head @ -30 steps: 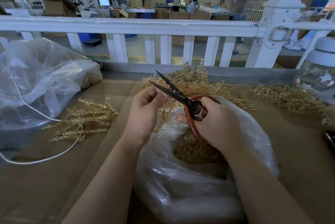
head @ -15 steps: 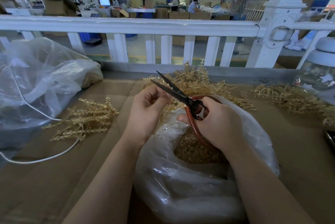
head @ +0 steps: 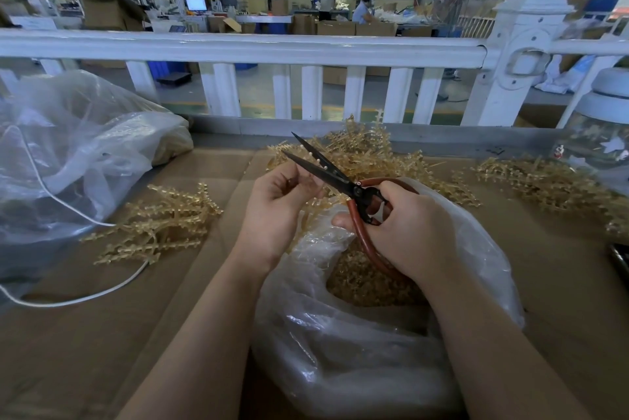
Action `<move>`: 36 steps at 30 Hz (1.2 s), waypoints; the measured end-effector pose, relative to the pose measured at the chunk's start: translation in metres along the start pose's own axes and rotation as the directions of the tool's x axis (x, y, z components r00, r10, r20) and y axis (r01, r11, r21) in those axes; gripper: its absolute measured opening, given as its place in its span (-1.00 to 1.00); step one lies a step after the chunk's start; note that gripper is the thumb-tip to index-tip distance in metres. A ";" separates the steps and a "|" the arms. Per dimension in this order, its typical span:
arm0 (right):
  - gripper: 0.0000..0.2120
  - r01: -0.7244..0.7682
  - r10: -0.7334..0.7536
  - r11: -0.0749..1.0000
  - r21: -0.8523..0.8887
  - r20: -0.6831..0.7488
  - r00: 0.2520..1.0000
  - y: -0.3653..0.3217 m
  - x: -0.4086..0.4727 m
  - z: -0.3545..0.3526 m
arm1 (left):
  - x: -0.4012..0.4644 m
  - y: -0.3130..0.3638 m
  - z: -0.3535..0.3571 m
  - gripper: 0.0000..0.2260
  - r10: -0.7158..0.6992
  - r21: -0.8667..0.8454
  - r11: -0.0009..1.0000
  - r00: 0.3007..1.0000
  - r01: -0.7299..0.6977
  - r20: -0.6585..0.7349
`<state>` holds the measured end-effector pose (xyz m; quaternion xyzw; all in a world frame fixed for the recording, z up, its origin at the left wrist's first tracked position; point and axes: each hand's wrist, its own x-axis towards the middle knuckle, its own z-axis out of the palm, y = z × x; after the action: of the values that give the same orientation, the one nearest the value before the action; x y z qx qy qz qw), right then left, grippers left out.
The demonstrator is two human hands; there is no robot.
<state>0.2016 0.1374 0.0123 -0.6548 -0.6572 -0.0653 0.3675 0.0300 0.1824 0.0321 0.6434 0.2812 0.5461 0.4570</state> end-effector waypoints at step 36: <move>-0.32 -0.009 0.008 0.999 0.032 0.019 1.000 0.003 0.000 0.004 | 0.000 -0.005 -0.001 -0.87 0.062 -0.016 0.998 0.998 -0.062 -0.008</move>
<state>0.2025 0.1398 0.0087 -0.6521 -0.6589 -0.0469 0.3721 0.0297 0.1845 0.0276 0.6459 0.2582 0.5647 0.4441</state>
